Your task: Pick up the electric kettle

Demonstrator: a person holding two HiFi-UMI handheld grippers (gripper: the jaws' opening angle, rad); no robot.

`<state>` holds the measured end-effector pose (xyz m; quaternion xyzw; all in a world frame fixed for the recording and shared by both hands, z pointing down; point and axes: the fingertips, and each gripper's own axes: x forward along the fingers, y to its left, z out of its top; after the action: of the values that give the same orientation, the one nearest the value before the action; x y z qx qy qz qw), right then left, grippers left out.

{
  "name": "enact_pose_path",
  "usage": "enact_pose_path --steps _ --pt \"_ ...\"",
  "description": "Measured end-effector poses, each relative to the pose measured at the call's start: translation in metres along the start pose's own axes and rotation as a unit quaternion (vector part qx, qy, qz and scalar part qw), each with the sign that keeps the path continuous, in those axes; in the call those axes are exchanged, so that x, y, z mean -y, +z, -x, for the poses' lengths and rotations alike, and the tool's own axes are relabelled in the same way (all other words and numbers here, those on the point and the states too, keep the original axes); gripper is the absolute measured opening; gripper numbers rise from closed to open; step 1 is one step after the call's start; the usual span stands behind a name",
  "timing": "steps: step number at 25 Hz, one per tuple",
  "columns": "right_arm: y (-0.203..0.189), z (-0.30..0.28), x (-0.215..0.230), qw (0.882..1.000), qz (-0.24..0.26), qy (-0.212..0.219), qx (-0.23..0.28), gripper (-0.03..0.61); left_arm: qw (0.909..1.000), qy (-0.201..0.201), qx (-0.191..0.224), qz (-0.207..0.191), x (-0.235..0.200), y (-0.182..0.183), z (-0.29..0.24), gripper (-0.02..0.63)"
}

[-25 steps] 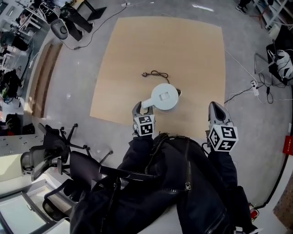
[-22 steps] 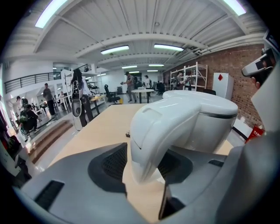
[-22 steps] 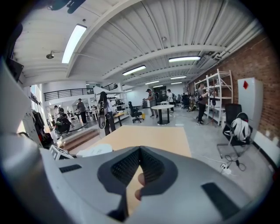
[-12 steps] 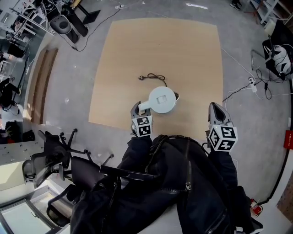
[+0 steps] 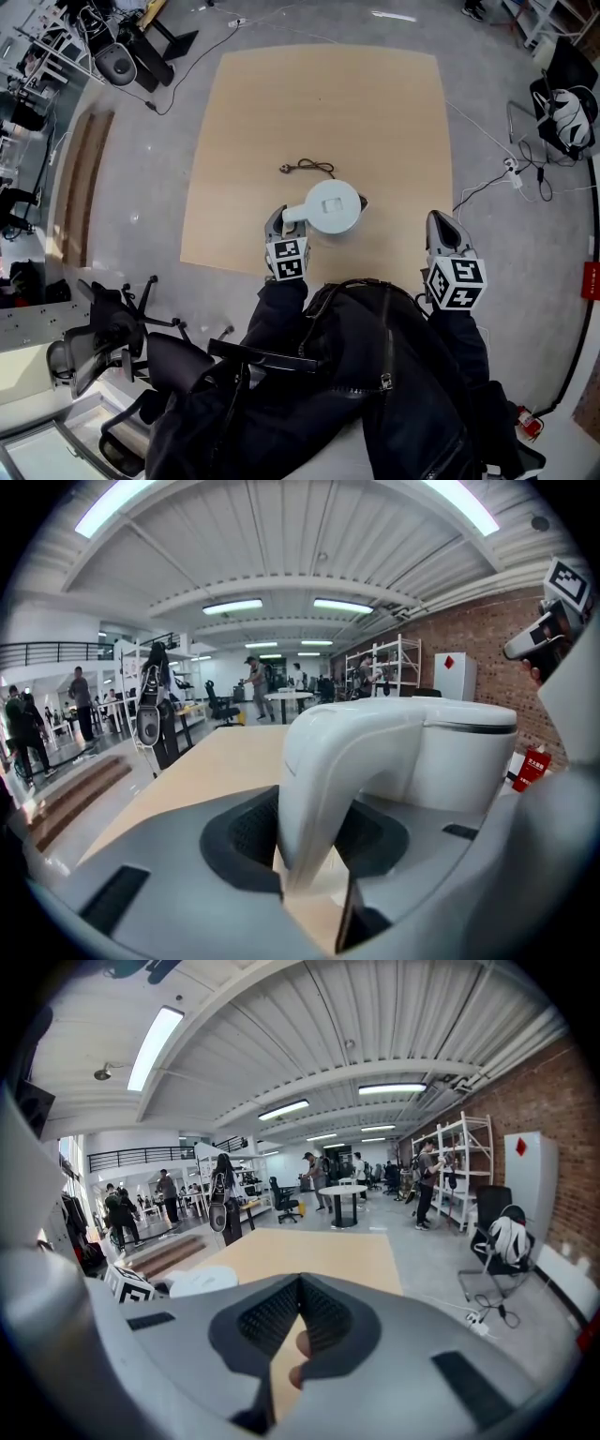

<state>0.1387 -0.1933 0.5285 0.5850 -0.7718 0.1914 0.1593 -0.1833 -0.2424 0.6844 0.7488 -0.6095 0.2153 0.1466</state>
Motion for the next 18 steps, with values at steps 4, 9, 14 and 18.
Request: enact_pose_path --steps 4,9,14,18 --pt "0.002 0.001 0.002 1.000 0.002 -0.001 0.003 0.005 0.9997 -0.016 0.019 0.003 0.003 0.017 -0.003 0.139" --pt "0.007 0.003 0.005 1.000 0.005 -0.003 0.007 0.003 0.9986 -0.032 0.040 0.013 0.009 0.037 -0.001 0.139" --pt "0.009 0.002 0.001 1.000 0.002 0.003 0.014 0.005 0.9964 -0.038 0.070 0.028 0.009 0.060 0.009 0.140" --pt "0.014 -0.002 -0.006 1.000 0.002 0.013 0.026 0.005 0.9931 -0.032 0.106 0.040 0.002 0.089 0.020 0.140"
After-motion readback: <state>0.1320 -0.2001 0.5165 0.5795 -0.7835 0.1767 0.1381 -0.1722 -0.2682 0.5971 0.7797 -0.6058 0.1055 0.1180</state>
